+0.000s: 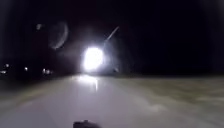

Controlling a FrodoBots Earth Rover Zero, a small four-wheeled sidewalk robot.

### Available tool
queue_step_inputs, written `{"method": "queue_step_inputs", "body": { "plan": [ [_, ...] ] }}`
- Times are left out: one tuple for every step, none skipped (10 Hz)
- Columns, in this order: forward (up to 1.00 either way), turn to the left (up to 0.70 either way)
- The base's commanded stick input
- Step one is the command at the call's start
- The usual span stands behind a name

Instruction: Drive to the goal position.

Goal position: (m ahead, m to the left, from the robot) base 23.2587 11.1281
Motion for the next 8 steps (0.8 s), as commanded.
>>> {"method": "queue_step_inputs", "body": {
  "plan": [
    [1.00, 0.38],
    [1.00, 0.40],
    [1.00, 0.18],
    [1.00, 0.00],
    [1.00, 0.00],
    [1.00, 0.00],
    [1.00, 0.00],
    [1.00, 0.00]
  ]
}}
